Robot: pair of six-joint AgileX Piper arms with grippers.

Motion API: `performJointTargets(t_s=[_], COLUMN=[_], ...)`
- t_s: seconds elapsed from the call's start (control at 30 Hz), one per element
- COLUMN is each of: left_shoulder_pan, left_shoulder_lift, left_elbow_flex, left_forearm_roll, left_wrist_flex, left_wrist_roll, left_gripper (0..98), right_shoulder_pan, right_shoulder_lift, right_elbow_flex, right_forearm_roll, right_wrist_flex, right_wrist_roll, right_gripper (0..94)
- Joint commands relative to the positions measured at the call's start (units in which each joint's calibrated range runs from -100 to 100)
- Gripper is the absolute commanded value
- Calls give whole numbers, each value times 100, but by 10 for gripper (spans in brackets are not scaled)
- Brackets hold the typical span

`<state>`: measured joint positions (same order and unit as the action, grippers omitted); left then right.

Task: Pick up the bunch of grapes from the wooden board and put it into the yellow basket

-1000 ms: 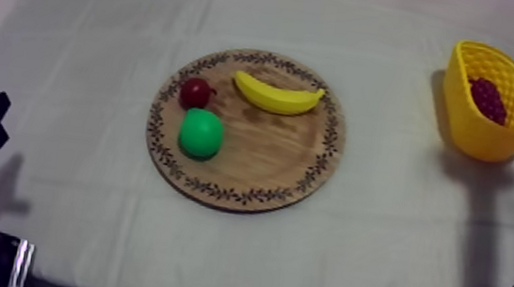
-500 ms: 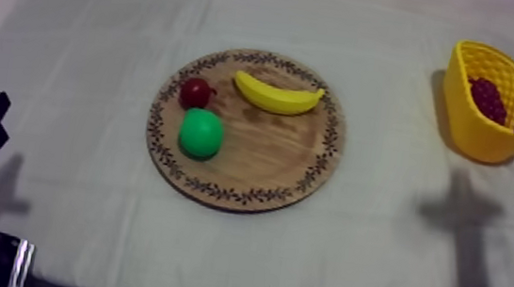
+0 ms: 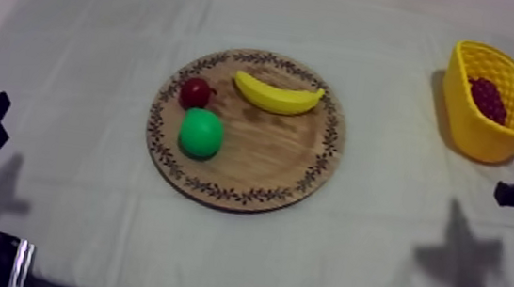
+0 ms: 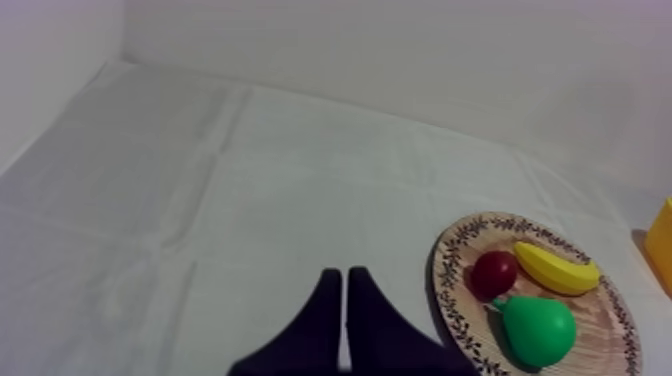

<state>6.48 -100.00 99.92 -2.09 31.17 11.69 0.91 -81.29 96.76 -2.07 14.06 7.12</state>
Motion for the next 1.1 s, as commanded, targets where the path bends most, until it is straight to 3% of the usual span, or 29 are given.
performJointTargets(t_s=[0.0,0.2,0.73,1.07], left_shoulder_pan=[0,0,0,0], left_shoulder_lift=[0,0,0,0], left_elbow_flex=[-3,-3,-3,-3], left_forearm_roll=[-3,-3,-3,-3], left_wrist_flex=[-5,-5,-5,-5], left_wrist_roll=[0,0,0,0], left_gripper=[1,1,1,1], right_shoulder_pan=[-1,-42,-91,-169], right_shoulder_lift=[-508,-1166,-1437,-1438], right_elbow_flex=[128,257,291,291], right_forearm_roll=[50,141,-161,60], right_wrist_flex=[126,581,1447,1907], right_wrist_roll=[-110,-397,-865,-1307], right_gripper=[7,6,6,4])
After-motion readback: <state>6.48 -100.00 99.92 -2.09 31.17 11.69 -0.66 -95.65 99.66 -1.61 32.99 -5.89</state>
